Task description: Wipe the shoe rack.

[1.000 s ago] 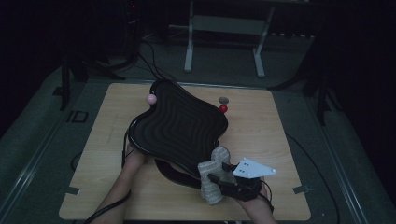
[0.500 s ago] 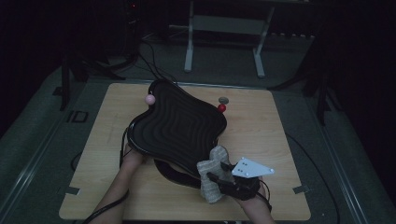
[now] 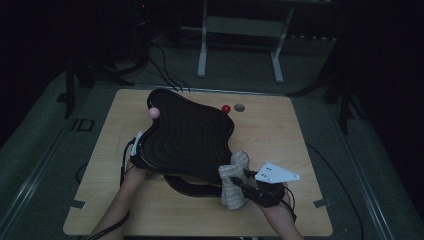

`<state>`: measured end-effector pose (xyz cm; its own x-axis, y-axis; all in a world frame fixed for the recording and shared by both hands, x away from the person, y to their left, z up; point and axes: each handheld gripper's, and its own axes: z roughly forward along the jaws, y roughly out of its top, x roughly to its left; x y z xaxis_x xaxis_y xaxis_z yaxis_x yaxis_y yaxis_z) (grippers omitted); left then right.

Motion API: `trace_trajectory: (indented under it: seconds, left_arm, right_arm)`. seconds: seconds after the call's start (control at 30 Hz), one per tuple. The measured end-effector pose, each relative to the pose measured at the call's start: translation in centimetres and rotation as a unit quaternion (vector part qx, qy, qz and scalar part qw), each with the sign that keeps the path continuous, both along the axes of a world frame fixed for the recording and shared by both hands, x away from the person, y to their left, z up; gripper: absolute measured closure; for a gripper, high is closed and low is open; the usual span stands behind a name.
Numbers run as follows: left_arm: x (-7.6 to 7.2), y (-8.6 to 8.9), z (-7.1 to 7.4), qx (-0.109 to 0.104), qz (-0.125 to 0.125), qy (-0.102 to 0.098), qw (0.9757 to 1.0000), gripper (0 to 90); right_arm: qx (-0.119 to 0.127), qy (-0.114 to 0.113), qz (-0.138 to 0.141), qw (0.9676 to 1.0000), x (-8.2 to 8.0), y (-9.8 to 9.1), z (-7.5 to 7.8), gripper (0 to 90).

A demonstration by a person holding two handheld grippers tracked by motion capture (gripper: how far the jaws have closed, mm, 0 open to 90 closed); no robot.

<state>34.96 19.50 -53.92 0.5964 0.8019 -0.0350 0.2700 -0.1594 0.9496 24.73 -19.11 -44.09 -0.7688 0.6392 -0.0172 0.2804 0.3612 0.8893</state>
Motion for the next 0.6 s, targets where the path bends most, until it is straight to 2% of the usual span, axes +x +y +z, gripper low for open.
trace_trajectory:
  seconds: [0.37, 0.6]
  left_arm:
    - [-2.0, 0.1, 0.2, 0.009, -0.023, -0.002, 0.9997, 75.4]
    - [-3.0, -0.1, 0.2, 0.012, -0.046, -0.004, 0.9989, 75.6]
  right_arm:
    - [-0.021, -0.015, -0.032, 0.9992, 2.9, -1.1, 0.2, 67.0]
    - [-0.02, -0.018, -0.047, 0.9986, 5.0, -1.7, 0.2, 67.7]
